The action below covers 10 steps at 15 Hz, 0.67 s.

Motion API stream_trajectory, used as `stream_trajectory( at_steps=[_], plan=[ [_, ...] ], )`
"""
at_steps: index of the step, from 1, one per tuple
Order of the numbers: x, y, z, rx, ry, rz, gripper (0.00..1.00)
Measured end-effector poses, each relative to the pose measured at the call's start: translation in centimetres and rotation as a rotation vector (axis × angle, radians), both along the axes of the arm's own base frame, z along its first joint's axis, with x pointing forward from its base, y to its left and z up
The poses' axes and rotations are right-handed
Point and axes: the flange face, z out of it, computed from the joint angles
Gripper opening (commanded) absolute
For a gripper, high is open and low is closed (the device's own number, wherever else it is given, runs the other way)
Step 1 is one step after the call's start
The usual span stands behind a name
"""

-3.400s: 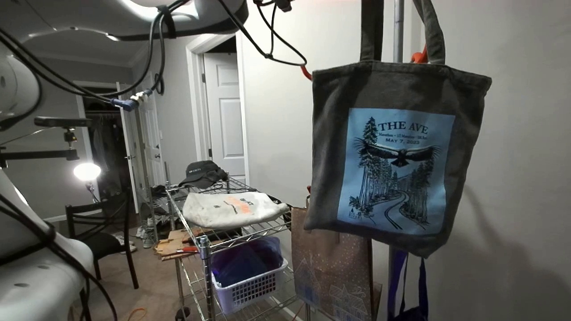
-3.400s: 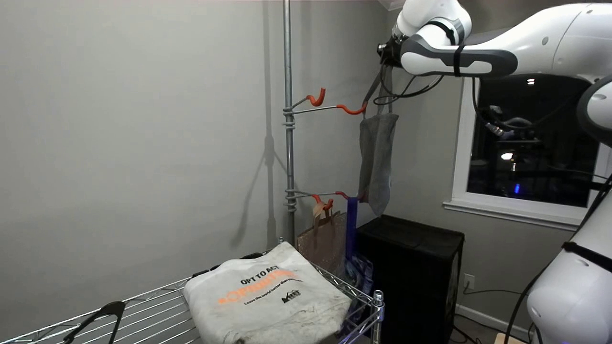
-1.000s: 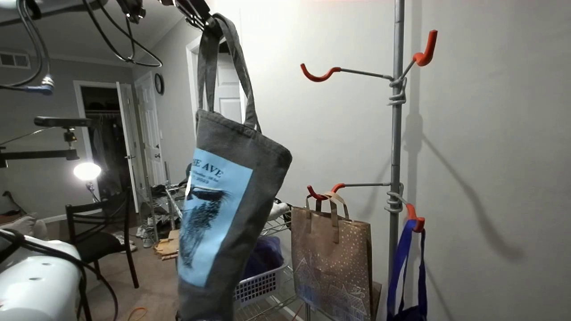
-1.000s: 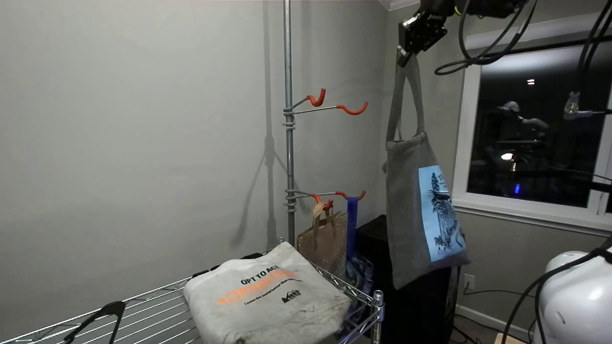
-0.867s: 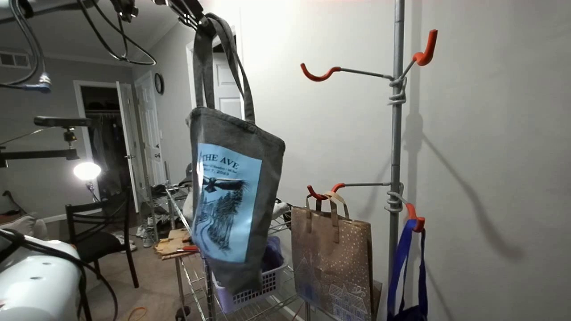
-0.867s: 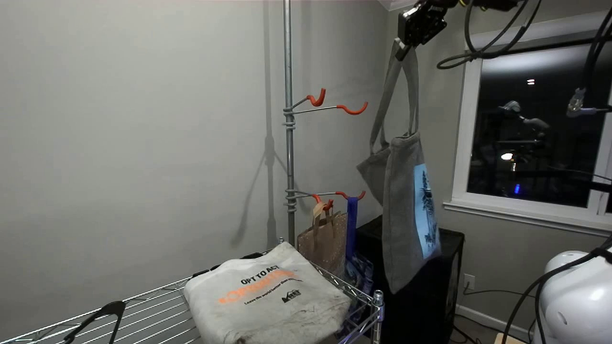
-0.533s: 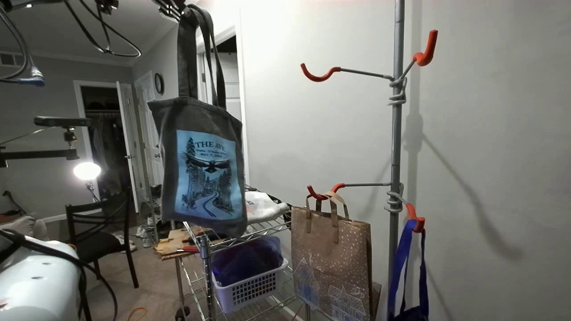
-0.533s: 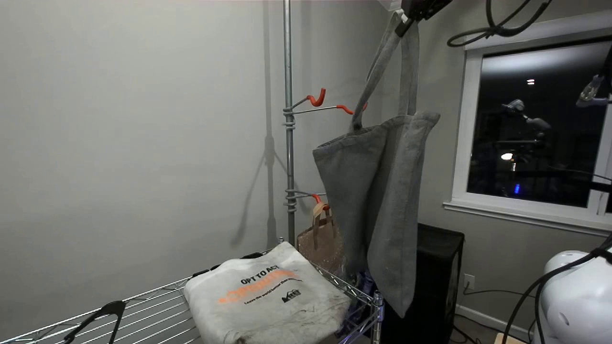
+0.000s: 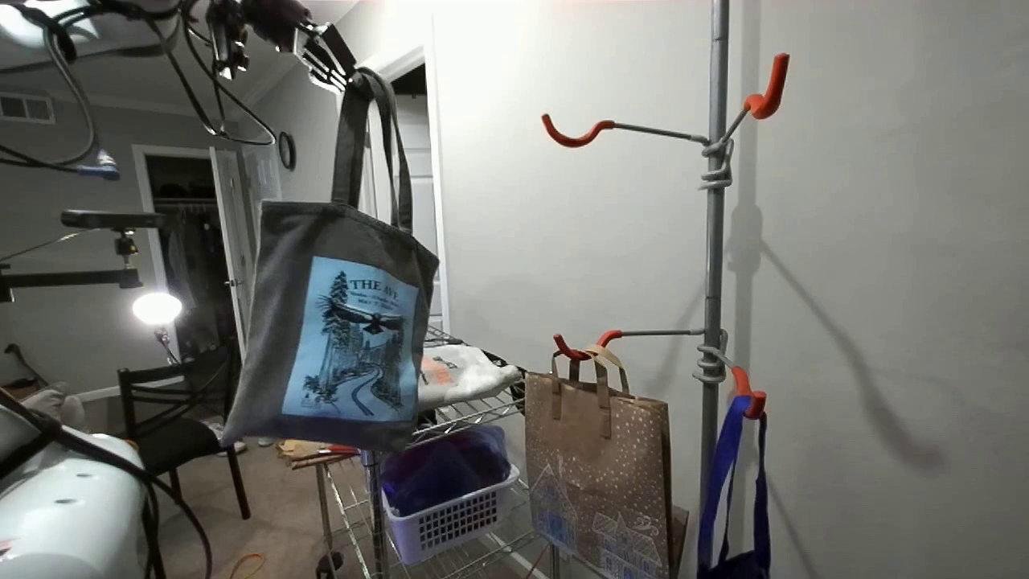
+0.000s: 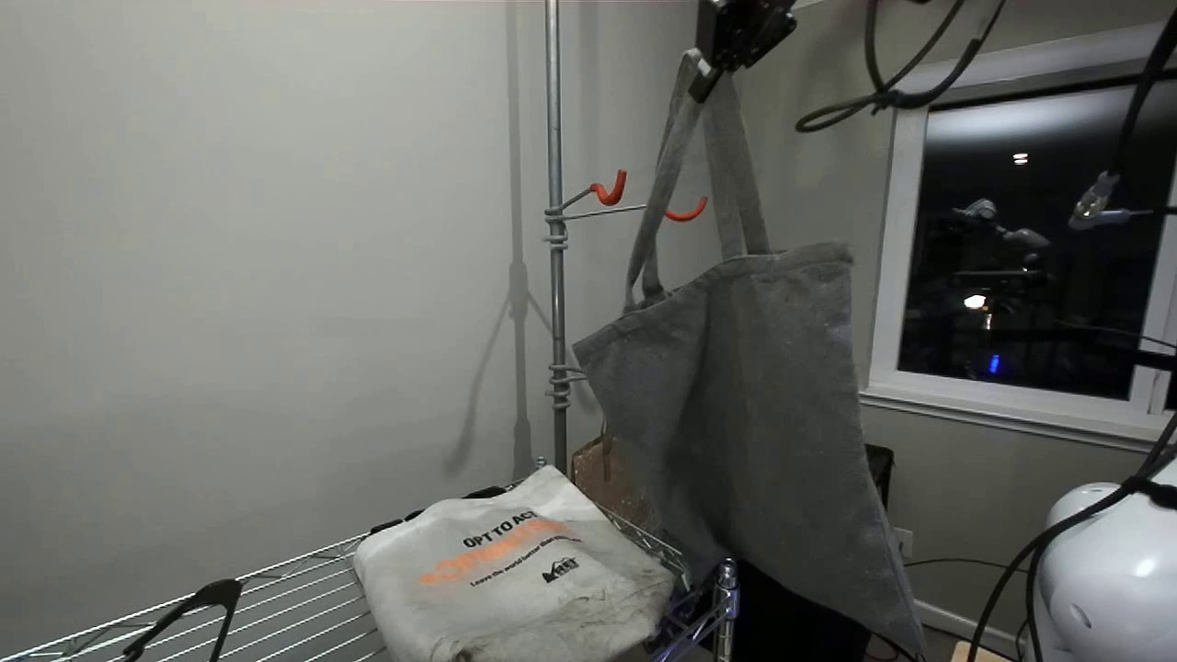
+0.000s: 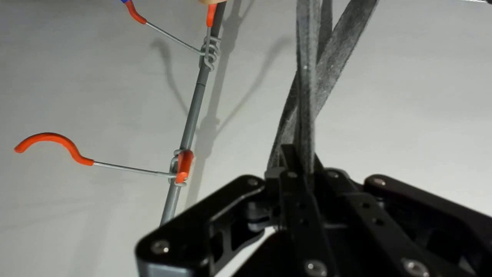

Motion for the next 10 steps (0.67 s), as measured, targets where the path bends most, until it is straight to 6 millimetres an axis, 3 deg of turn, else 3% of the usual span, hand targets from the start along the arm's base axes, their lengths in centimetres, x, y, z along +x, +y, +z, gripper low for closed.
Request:
stream_trajectory(
  at_steps=[5,10],
  plan=[
    [4.2,5.4,-3.4,-0.003,0.022,0.033,0.04],
    [7.7,8.7,-5.3,0.017,-0.017,0.002,0.04]
  ],
)
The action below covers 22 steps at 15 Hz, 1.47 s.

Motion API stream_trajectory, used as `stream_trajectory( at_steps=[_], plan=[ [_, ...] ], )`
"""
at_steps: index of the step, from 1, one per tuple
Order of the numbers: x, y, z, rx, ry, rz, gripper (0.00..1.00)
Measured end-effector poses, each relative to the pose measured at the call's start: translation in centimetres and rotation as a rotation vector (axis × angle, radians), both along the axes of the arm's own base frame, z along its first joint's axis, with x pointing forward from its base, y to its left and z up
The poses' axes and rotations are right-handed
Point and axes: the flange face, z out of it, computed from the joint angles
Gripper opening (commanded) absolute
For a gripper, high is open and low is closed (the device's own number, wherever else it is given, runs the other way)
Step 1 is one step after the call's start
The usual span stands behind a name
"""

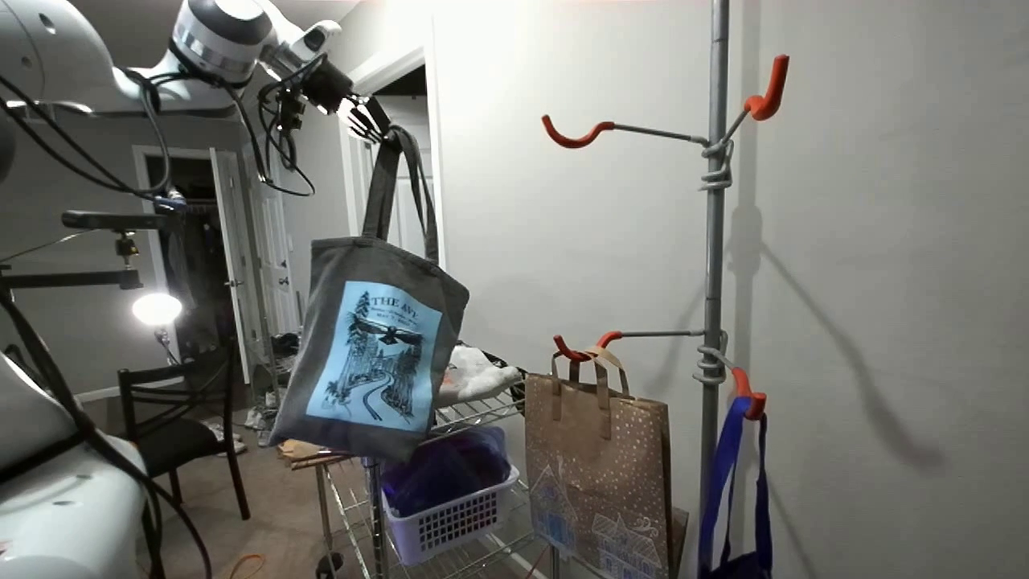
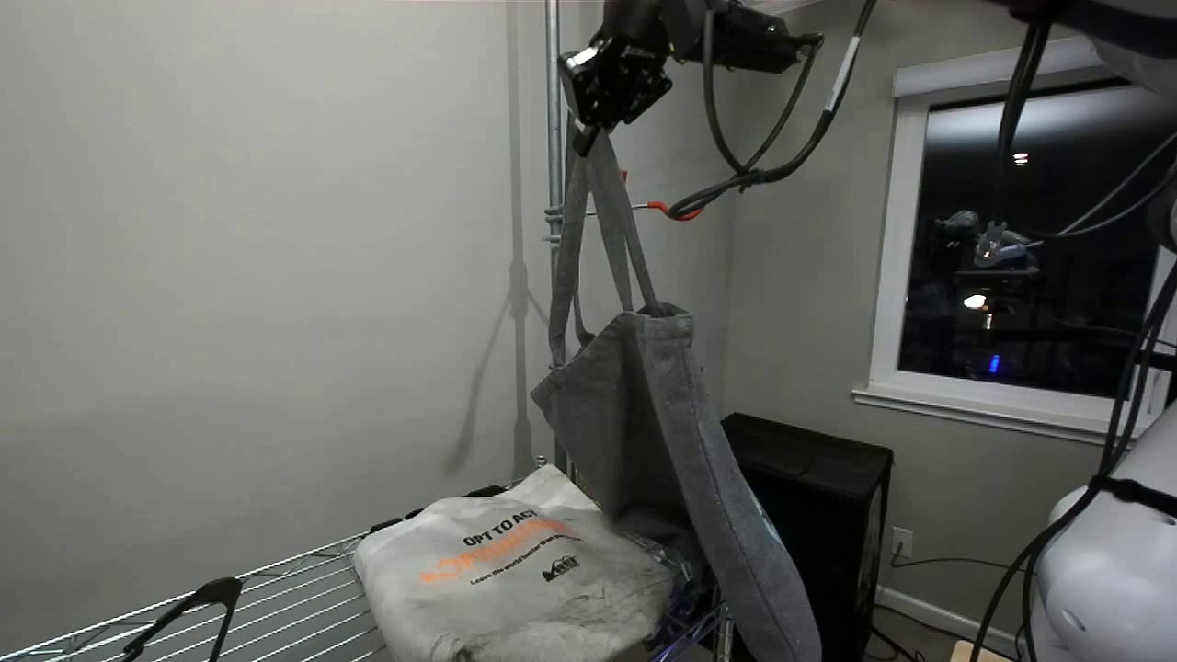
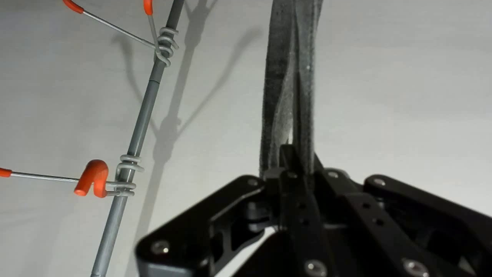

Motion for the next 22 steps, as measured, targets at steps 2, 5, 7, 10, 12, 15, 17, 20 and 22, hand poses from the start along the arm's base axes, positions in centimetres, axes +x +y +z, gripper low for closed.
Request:
stream_trajectory(
  at_steps=[2,5,7,10,12,15,17,20,22],
  plan=[
    [1.2,1.1,-0.4,0.014,-0.018,-0.012,0.04],
    [2.6,2.9,-0.9,0.030,-0.044,-0.024,0.04],
    [3.3,3.9,-1.0,0.043,-0.073,-0.022,0.04],
    [4.9,5.2,-1.5,0.057,-0.139,-0.017,0.04],
    [6.5,5.9,-2.4,0.053,-0.178,-0.021,0.04],
    [8.9,7.0,-3.8,0.054,-0.212,-0.024,0.04],
    [10.2,7.8,-4.6,0.074,-0.199,-0.016,0.04],
    [11.9,9.0,-6.2,0.106,-0.160,-0.011,0.04],
    [12.7,9.6,-7.0,0.118,-0.147,-0.015,0.19]
  ],
)
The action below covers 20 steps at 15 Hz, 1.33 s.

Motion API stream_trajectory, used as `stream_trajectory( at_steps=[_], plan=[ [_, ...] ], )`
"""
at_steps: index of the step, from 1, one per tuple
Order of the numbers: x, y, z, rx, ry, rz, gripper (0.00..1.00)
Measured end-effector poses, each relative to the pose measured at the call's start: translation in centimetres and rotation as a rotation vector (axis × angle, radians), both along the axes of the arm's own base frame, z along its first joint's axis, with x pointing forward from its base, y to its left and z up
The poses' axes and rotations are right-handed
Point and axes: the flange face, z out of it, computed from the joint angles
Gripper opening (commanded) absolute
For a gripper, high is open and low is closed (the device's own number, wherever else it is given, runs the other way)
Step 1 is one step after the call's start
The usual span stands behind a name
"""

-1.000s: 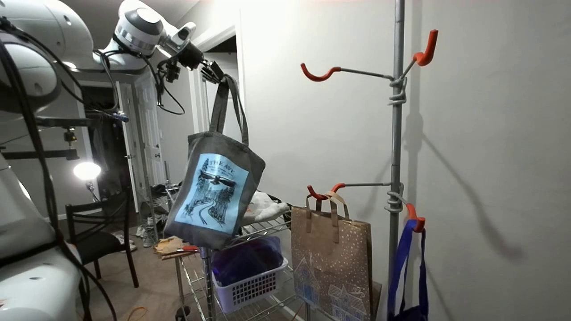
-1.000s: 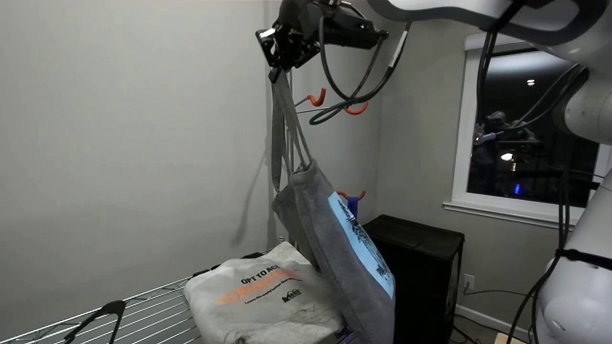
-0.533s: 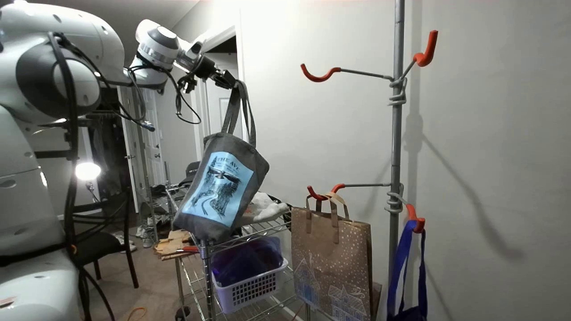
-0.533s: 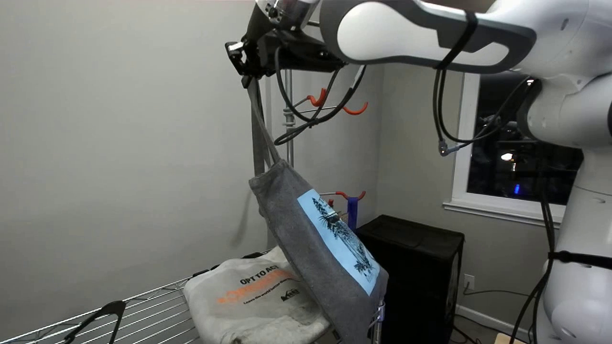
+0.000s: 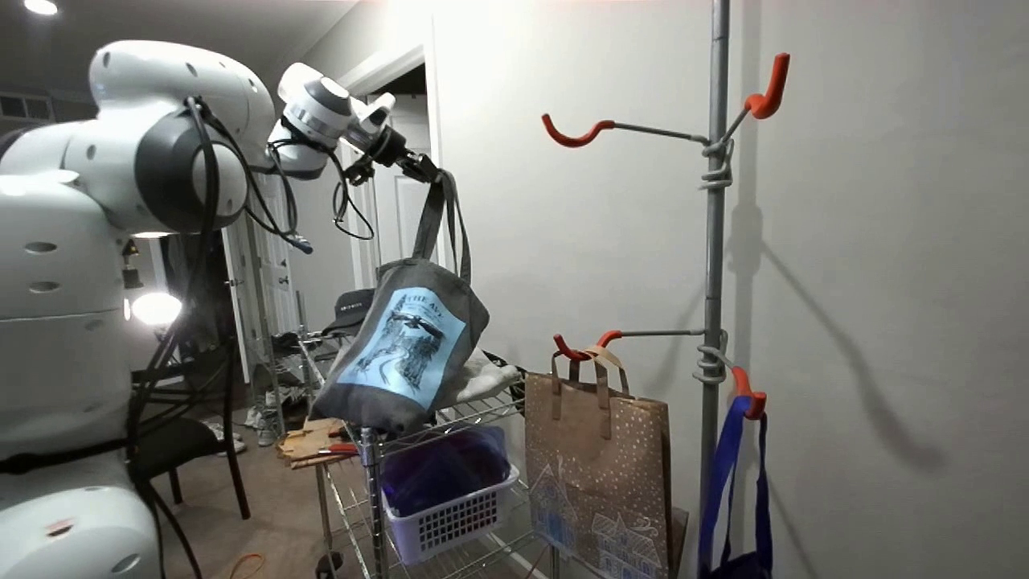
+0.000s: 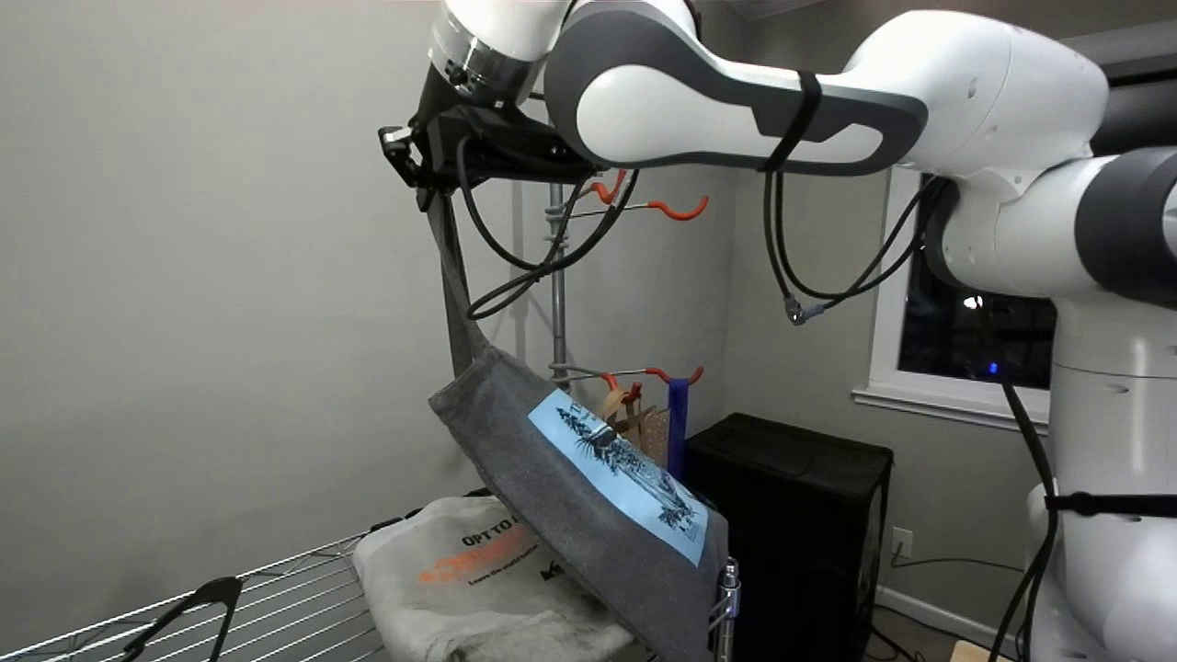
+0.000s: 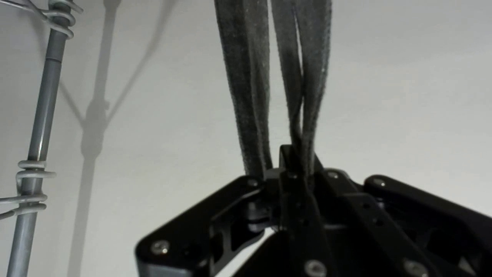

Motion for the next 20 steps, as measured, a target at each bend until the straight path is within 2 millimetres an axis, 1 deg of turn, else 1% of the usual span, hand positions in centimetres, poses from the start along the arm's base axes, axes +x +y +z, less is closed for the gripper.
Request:
stream_trajectory(
  at_steps=[1,3,6,8,9,11,12,16,18,20],
  plan=[
    [0.2,0.1,-0.1,0.002,0.002,-0.002,0.32],
    [0.5,0.2,-0.2,0.003,0.003,-0.004,0.43],
    [0.7,0.1,-0.4,0.002,0.009,-0.008,0.62],
    [0.7,0.1,-0.5,0.006,0.018,-0.010,0.74],
    [0.7,0.1,-0.5,0.010,0.024,-0.011,0.81],
    [0.7,0.1,-0.9,0.033,0.067,-0.002,0.94],
    [0.6,0.2,-1.3,0.053,0.121,0.014,0.98],
    [0.1,-0.9,-3.5,0.026,0.343,-0.024,1.00],
    [-0.2,-1.5,-3.9,0.013,0.402,-0.049,1.00],
    [-0.6,-2.0,-3.9,0.006,0.439,-0.065,1.00]
  ],
)
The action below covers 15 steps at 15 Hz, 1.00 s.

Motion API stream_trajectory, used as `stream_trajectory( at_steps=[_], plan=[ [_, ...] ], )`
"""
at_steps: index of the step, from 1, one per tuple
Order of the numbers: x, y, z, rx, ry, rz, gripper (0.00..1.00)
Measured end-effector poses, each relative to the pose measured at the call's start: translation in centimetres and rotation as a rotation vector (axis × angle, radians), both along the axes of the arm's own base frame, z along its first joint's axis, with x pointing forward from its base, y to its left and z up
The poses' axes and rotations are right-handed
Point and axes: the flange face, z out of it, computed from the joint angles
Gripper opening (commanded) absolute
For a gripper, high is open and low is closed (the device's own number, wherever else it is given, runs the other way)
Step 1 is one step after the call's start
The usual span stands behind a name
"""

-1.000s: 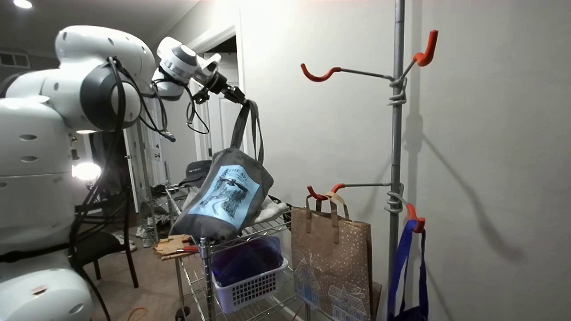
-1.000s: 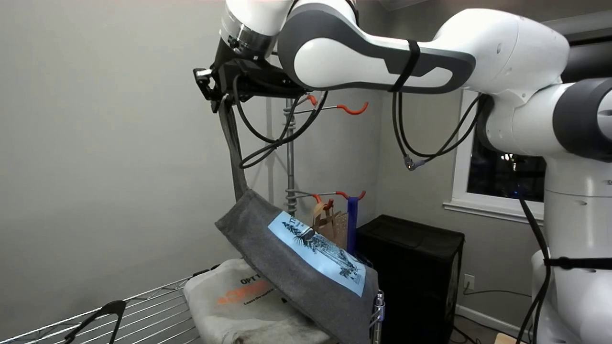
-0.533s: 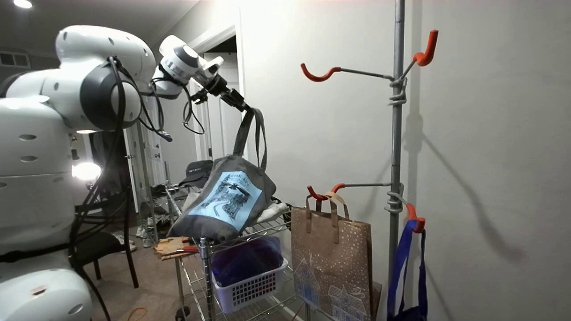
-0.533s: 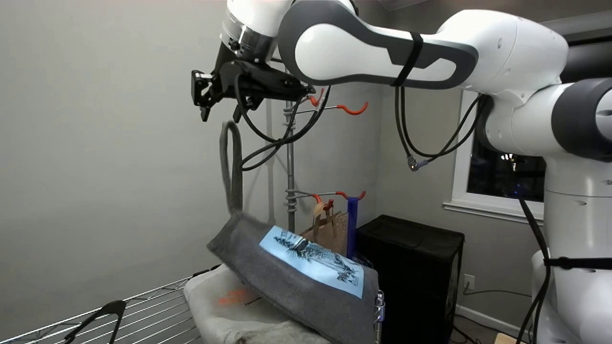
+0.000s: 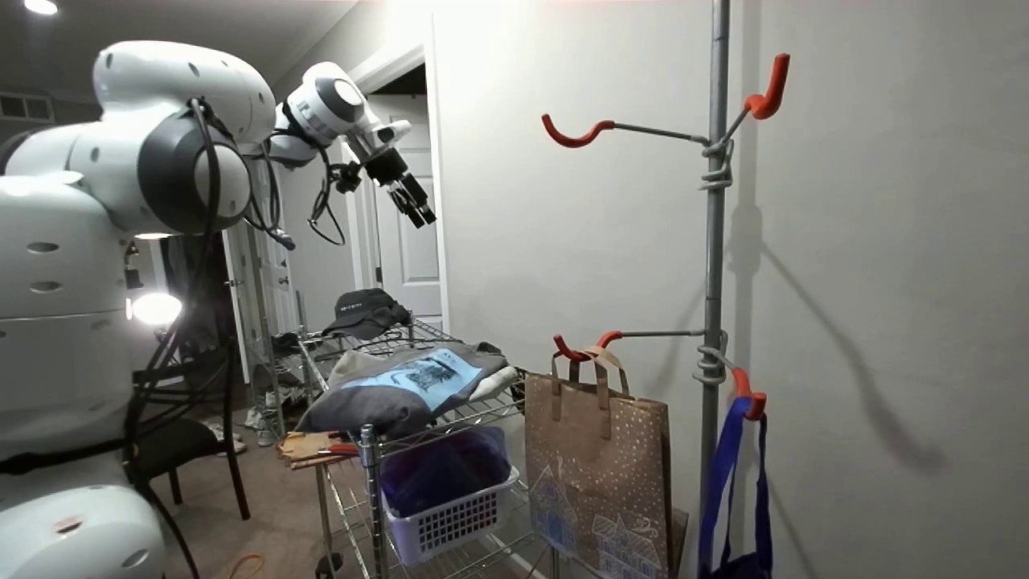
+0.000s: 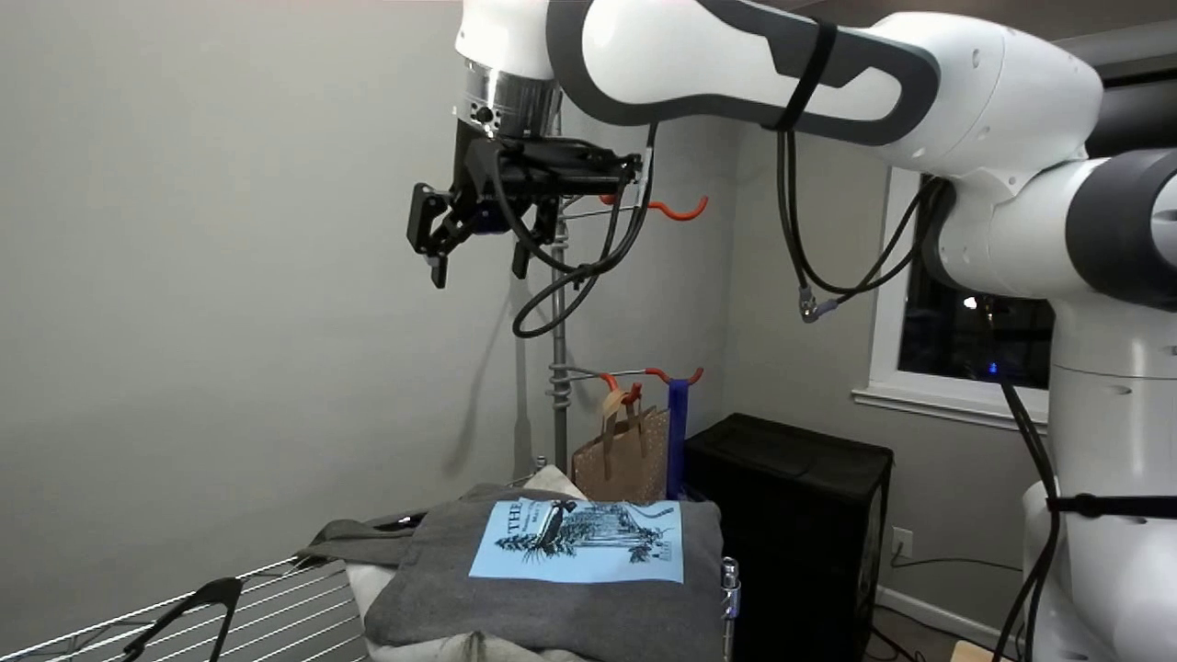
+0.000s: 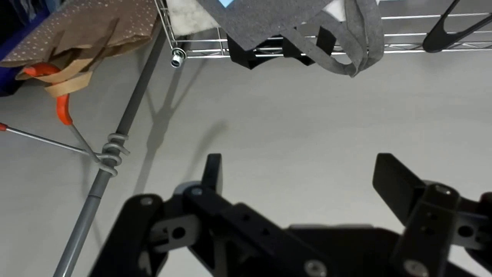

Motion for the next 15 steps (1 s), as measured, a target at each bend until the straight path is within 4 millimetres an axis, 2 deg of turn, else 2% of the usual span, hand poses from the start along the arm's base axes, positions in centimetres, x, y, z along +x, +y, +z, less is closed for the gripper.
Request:
stream_trajectory(
  at_steps=[5,8,11,15],
  plan=[
    [-2.4,-1.5,0.7,-0.015,0.085,0.007,1.00],
    [-4.4,-4.1,0.3,-0.008,0.128,-0.026,1.00],
    [-5.6,-8.8,-0.8,0.006,0.172,-0.114,1.00],
    [-6.2,-16.8,-2.9,0.019,0.209,-0.245,1.00]
  ],
)
